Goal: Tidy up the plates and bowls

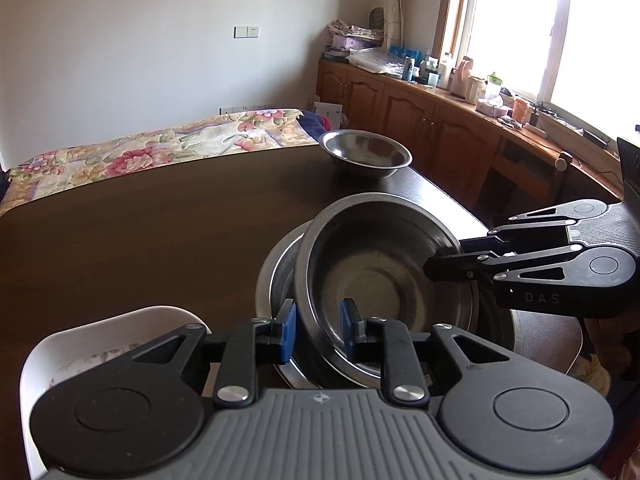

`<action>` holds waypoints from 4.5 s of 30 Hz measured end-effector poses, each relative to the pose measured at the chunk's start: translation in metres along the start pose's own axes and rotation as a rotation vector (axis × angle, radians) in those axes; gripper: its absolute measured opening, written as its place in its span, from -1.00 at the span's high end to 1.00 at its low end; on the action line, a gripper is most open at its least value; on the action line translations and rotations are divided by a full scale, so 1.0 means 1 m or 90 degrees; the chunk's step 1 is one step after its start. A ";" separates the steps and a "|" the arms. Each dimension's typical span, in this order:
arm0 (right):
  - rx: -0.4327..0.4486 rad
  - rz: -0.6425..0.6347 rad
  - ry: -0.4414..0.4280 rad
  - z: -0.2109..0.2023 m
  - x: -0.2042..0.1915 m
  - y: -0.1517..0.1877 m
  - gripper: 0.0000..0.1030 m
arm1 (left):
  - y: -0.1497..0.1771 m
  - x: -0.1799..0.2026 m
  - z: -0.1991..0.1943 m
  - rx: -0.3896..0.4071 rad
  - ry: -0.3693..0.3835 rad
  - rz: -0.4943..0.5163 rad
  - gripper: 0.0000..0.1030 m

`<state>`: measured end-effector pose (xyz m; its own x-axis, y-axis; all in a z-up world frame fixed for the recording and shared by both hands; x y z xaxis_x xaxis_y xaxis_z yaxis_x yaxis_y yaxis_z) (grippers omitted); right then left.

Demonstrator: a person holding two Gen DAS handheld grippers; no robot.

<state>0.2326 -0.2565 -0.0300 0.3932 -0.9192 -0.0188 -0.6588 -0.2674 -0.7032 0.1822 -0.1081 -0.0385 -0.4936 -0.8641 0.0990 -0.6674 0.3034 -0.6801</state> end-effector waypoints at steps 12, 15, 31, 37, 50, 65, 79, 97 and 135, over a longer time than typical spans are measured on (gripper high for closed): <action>0.018 -0.005 0.011 -0.004 0.001 -0.005 0.54 | -0.001 -0.001 0.000 0.006 0.000 0.000 0.02; 0.028 -0.005 0.017 -0.007 0.003 -0.008 0.54 | -0.002 -0.002 -0.002 0.011 0.000 -0.002 0.02; 0.083 0.021 0.048 -0.013 0.043 -0.029 0.54 | -0.039 -0.006 -0.006 0.057 -0.020 0.000 -0.03; 0.098 0.027 0.070 -0.006 0.066 -0.035 0.54 | -0.060 -0.007 0.002 0.071 -0.020 -0.014 -0.21; 0.127 0.079 0.108 0.016 0.125 -0.048 -0.20 | -0.105 -0.006 0.035 0.085 -0.041 -0.004 -0.94; 0.135 0.139 0.109 0.046 0.170 -0.060 -0.84 | -0.153 -0.014 0.076 0.097 -0.042 0.031 -1.00; 0.096 0.170 0.074 0.073 0.186 -0.067 -0.56 | -0.175 -0.016 0.126 0.034 0.006 0.022 -1.00; 0.046 0.180 0.026 0.086 0.182 -0.068 0.25 | -0.179 -0.009 0.173 -0.071 0.053 0.019 -0.27; 0.093 0.155 0.005 0.038 0.134 -0.083 0.56 | -0.167 -0.012 0.084 -0.011 0.070 0.000 0.10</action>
<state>0.3646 -0.3461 -0.0008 0.2300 -0.9536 -0.1943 -0.6335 0.0048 -0.7737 0.3466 -0.1819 0.0123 -0.5514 -0.8147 0.1794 -0.6766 0.3110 -0.6674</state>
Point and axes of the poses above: each gripper's, at about its wrist camera, not at the fingertips, and z roughly the way its jaws point, x to its right, y to its underside, the point moved 5 cm from there along z, roughly the way its jaws point, and after that the axes turned 8 degrees about -x, right-handed, at the moved point
